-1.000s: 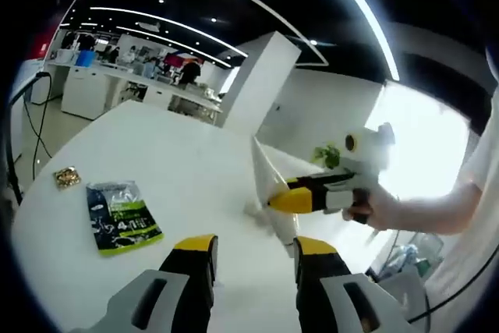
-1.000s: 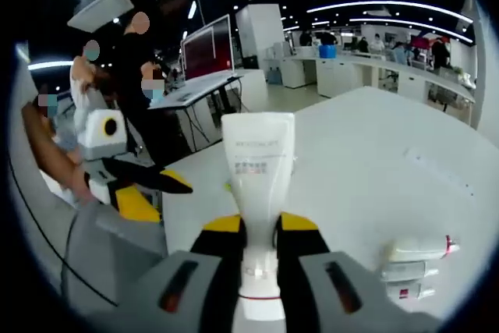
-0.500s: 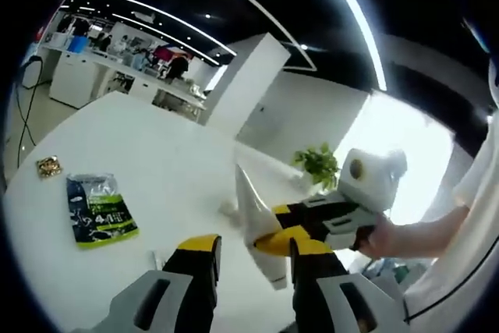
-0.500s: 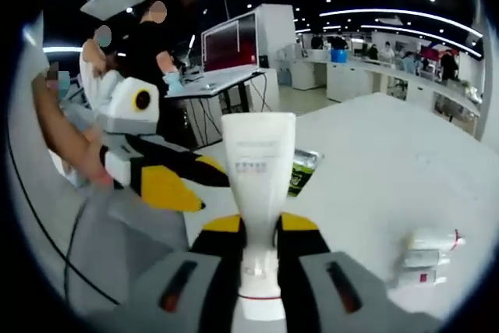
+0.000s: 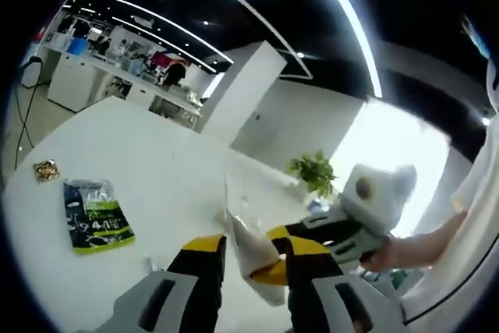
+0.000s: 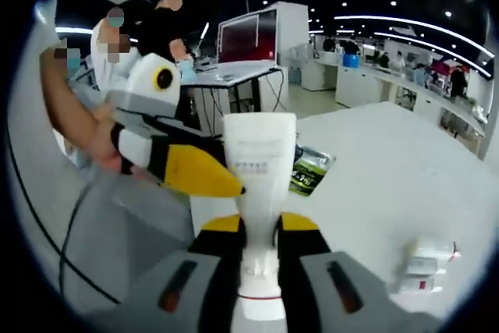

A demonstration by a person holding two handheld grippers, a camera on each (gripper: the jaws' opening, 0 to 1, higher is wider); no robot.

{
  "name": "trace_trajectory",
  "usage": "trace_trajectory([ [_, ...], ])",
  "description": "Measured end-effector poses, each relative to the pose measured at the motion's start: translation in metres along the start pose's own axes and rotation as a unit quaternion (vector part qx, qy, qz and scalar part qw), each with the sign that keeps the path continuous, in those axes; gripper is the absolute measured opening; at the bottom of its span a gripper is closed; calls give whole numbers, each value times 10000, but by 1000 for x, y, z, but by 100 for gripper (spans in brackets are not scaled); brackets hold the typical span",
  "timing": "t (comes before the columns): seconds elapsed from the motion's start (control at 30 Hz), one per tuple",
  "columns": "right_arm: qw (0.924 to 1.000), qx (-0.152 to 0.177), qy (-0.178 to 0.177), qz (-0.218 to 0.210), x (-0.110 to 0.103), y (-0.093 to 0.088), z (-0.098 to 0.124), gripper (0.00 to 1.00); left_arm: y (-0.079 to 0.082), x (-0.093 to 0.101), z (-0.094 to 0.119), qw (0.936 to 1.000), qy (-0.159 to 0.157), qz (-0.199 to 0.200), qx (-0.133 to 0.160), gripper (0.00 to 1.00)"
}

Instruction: Arrange the skincare products in the storage area until every visible bottle or jar stands upright without overlapping.

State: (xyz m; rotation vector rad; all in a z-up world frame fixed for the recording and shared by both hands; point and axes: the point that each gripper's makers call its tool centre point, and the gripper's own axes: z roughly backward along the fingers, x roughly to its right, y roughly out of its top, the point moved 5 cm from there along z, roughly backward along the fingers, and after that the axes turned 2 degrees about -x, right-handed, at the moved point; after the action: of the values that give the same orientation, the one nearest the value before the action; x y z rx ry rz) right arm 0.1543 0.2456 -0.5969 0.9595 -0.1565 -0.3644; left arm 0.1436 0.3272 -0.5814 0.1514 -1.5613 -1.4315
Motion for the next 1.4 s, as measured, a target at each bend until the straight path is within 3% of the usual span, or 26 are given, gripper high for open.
trace_trajectory([
  [0.2, 10000, -11, 31, 42, -5, 2, -3, 15, 1, -4, 3, 9998, 156, -105, -20, 22],
  [0.47, 9992, -144, 53, 373, -15, 6, -12, 15, 4, -8, 6, 9997, 256, 35, 44, 21],
  [0.7, 9991, -276, 91, 305, -16, -2, -18, 17, -3, -11, 6, 9983, 490, -270, -160, 16],
  [1.07, 9987, -450, 239, -86, -20, -16, -22, 20, -11, -6, 3, 9960, 341, -693, -449, 11],
  [1.4, 9977, -593, 266, -166, -20, -24, -23, 23, -19, -1, -1, 9883, 281, -1330, -688, 10],
])
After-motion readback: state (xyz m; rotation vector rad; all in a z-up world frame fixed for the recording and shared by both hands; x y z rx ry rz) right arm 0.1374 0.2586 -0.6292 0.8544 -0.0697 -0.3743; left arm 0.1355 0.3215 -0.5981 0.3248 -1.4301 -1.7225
